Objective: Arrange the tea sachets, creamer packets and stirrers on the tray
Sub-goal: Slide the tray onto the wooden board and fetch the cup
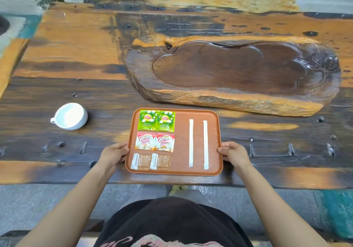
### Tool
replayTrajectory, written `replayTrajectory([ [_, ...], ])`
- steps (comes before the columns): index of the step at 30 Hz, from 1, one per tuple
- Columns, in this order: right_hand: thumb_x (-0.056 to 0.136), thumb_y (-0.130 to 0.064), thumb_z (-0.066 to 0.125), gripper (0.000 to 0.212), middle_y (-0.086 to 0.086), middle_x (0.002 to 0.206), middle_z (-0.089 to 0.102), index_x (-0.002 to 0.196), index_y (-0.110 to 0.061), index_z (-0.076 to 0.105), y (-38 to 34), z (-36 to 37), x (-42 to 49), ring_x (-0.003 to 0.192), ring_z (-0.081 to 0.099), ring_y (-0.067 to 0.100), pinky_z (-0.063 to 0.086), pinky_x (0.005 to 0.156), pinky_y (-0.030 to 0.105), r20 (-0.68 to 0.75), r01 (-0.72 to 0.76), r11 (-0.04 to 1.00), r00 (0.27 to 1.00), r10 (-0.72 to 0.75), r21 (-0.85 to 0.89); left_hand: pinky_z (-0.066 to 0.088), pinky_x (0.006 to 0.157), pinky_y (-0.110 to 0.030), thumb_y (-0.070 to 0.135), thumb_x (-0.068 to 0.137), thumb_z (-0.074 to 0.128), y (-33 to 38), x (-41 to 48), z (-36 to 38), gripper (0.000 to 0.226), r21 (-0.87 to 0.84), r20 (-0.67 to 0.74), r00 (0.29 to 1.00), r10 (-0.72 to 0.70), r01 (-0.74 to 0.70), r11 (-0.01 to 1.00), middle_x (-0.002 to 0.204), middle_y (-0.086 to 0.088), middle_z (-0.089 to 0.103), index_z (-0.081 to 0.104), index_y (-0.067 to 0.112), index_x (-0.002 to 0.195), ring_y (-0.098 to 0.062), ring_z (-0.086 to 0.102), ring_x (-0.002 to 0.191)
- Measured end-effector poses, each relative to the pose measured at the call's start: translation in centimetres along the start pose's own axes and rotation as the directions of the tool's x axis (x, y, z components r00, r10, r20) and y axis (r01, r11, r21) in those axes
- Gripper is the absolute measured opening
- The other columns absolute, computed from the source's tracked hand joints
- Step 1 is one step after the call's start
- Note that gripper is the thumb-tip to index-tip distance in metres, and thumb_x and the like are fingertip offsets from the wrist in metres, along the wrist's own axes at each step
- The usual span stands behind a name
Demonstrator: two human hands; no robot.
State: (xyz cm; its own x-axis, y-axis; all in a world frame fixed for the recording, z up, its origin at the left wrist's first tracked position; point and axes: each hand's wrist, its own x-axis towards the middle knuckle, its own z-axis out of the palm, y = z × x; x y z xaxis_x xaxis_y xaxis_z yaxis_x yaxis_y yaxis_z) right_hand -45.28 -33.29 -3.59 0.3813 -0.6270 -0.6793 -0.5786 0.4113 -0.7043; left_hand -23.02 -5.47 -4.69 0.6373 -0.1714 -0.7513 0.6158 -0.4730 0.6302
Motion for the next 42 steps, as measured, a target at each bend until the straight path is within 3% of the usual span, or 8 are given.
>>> replayTrajectory([
  [7, 0.085, 0.008, 0.056, 0.013, 0.011, 0.082, 0.067, 0.094, 0.001, 0.062, -1.8, -3.1, -0.6, 0.071, 0.064, 0.018, 0.057, 0.069, 0.024, -0.018, 0.061, 0.996, 0.998, -0.06, 0.069, 0.05, 0.054, -0.015, -0.007, 0.09, 0.046, 2.2, -1.1, 1.8, 0.035, -0.129, 0.057, 0.998, 0.037, -0.03, 0.991, 0.059, 0.007, 0.07, 0.054, -0.002, 0.123, -0.005, 0.061, 0.052],
  [12, 0.084, 0.006, 0.058, 0.014, 0.005, 0.076, 0.069, 0.083, -0.007, 0.062, -5.0, -5.1, 0.4, 0.057, 0.068, 0.005, 0.049, 0.041, 0.01, -0.081, 0.131, 0.984, 0.989, -0.122, 0.119, 0.055, 0.066, -0.014, -0.004, 0.089, 0.048, 6.2, -1.3, 3.7, 0.034, -0.174, 0.108, 0.986, 0.127, -0.107, 0.979, 0.063, 0.013, 0.073, 0.059, 0.007, 0.119, 0.001, 0.068, 0.059],
  [17, 0.083, 0.008, 0.059, 0.017, 0.003, 0.074, 0.069, 0.082, -0.008, 0.065, -8.4, -6.3, 2.0, 0.057, 0.067, 0.007, 0.056, 0.053, 0.013, -0.096, 0.21, 0.968, 0.976, -0.198, 0.14, 0.051, 0.054, -0.008, -0.002, 0.09, 0.046, 10.4, -1.6, 5.6, 0.037, -0.182, 0.13, 0.974, 0.184, -0.159, 0.97, 0.058, 0.017, 0.071, 0.056, 0.014, 0.122, 0.005, 0.066, 0.057],
  [23, 0.083, 0.007, 0.06, 0.014, -0.001, 0.064, 0.067, 0.083, -0.007, 0.065, -12.9, -7.3, 4.0, 0.05, 0.065, 0.004, 0.053, 0.045, 0.012, -0.145, 0.247, 0.961, 0.963, -0.229, 0.122, 0.051, 0.05, -0.008, -0.004, 0.091, 0.044, 14.3, -0.6, 8.1, 0.037, -0.174, 0.15, 0.97, 0.193, -0.167, 0.971, 0.05, 0.013, 0.069, 0.053, 0.006, 0.126, 0.003, 0.064, 0.048],
  [27, 0.083, 0.006, 0.059, 0.017, 0.005, 0.074, 0.064, 0.096, -0.002, 0.066, -15.4, -8.0, 6.0, 0.064, 0.06, 0.014, 0.055, 0.063, 0.026, -0.177, 0.254, 0.964, 0.955, -0.237, 0.081, 0.053, 0.05, -0.01, -0.003, 0.091, 0.044, 16.7, 1.1, 9.6, 0.037, -0.176, 0.182, 0.97, 0.164, -0.132, 0.976, 0.054, 0.011, 0.071, 0.053, 0.003, 0.126, 0.001, 0.066, 0.05],
  [30, 0.082, 0.006, 0.06, 0.017, 0.011, 0.081, 0.064, 0.097, 0.003, 0.067, -16.9, -8.4, 8.1, 0.066, 0.059, 0.016, 0.052, 0.071, 0.031, -0.208, 0.249, 0.968, 0.949, -0.236, 0.039, 0.054, 0.049, -0.012, -0.005, 0.092, 0.041, 18.6, 2.3, 11.0, 0.038, -0.167, 0.195, 0.967, 0.166, -0.134, 0.977, 0.081, -0.003, 0.076, 0.052, 0.0, 0.128, -0.001, 0.066, 0.048],
  [34, 0.079, 0.002, 0.065, 0.021, 0.017, 0.093, 0.068, 0.1, 0.003, 0.068, -18.5, -9.0, 11.3, 0.082, 0.063, 0.025, 0.055, 0.085, 0.042, -0.259, 0.204, 0.979, 0.946, -0.195, 0.011, 0.051, 0.046, -0.01, -0.007, 0.093, 0.037, 21.0, 4.2, 13.6, 0.039, -0.141, 0.169, 0.972, 0.161, -0.137, 0.98, 0.13, -0.021, 0.056, 0.051, 0.0, 0.128, 0.002, 0.062, 0.04],
  [42, 0.075, -0.007, 0.071, 0.011, 0.01, 0.09, 0.072, 0.07, -0.017, 0.07, -19.7, -9.4, 16.8, 0.085, 0.067, 0.025, 0.055, 0.087, 0.043, -0.369, 0.074, 0.993, 0.924, -0.103, -0.091, 0.052, 0.049, -0.013, -0.01, 0.09, 0.042, 23.2, 7.8, 16.8, 0.033, -0.017, 0.102, 0.987, 0.124, -0.123, 0.992, 0.084, -0.009, 0.064, 0.06, -0.003, 0.117, -0.008, 0.06, 0.053],
])
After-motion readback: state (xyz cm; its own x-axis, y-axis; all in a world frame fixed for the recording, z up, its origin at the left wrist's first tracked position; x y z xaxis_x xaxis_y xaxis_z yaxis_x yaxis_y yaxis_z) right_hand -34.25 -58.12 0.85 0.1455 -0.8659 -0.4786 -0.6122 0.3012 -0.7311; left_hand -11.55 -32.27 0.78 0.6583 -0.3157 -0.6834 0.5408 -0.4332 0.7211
